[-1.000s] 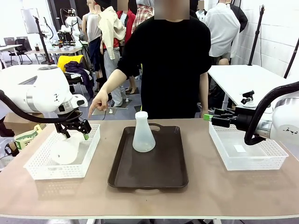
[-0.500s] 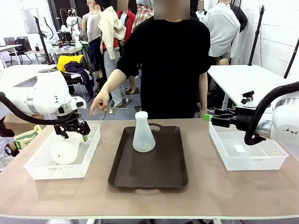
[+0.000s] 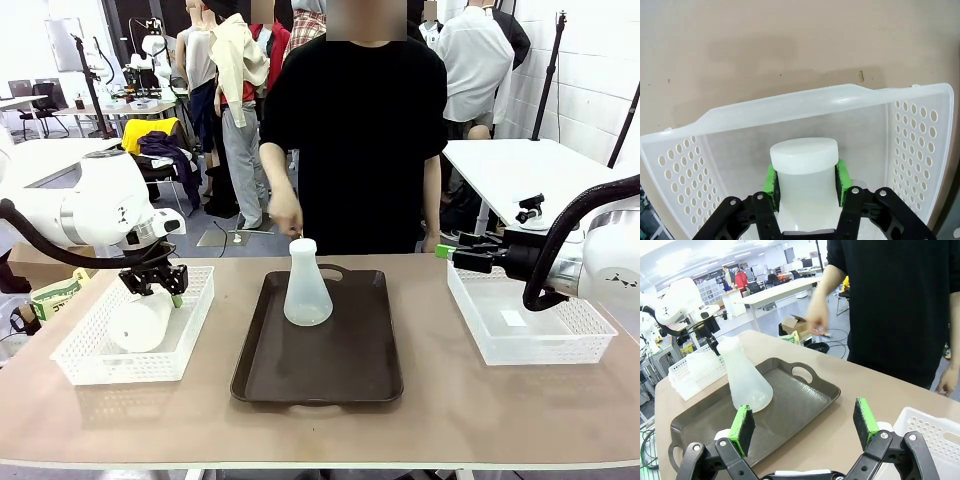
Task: Prepare the laboratory tools.
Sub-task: Pick up the Big flask that the person points to.
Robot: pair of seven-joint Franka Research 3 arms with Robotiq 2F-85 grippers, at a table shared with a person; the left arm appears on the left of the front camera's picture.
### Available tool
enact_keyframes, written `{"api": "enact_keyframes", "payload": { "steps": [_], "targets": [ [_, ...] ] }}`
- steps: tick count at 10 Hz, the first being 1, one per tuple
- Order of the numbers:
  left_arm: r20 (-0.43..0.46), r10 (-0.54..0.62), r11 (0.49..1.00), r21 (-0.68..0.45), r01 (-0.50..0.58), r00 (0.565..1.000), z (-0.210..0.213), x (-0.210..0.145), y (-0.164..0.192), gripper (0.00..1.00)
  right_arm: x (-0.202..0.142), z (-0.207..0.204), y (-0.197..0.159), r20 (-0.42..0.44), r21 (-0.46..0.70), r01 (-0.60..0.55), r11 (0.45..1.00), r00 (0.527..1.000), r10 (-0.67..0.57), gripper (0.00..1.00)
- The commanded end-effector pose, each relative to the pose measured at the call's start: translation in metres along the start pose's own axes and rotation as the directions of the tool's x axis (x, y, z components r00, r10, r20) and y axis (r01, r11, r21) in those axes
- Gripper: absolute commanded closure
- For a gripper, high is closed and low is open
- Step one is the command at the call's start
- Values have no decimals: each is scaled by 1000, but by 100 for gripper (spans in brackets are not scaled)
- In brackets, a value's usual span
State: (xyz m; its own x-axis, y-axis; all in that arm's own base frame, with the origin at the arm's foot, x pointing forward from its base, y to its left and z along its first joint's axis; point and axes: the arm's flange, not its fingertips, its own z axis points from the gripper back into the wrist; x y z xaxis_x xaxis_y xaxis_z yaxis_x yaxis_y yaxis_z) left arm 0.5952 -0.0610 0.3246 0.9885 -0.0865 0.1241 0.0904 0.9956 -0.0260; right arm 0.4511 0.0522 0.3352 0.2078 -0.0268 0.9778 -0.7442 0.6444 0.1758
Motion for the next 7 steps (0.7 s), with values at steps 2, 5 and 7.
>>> {"api": "enact_keyframes", "payload": {
  "steps": [2, 5, 7],
  "targets": [
    [29, 26, 999, 28, -27, 999, 3, 6, 1, 100, 1, -1, -1, -13, -1, -2, 1000, 1000, 2, 0],
    [12, 2, 1000, 3, -2, 1000, 2, 2, 2, 100, 1, -1, -1, -13, -1, -2, 1000, 1000, 2, 0],
    [12, 2, 1000, 3, -2, 1000, 2, 2, 2, 100, 1, -1, -1, -13, -1, -2, 1000, 1000, 2, 0]
  ]
}}
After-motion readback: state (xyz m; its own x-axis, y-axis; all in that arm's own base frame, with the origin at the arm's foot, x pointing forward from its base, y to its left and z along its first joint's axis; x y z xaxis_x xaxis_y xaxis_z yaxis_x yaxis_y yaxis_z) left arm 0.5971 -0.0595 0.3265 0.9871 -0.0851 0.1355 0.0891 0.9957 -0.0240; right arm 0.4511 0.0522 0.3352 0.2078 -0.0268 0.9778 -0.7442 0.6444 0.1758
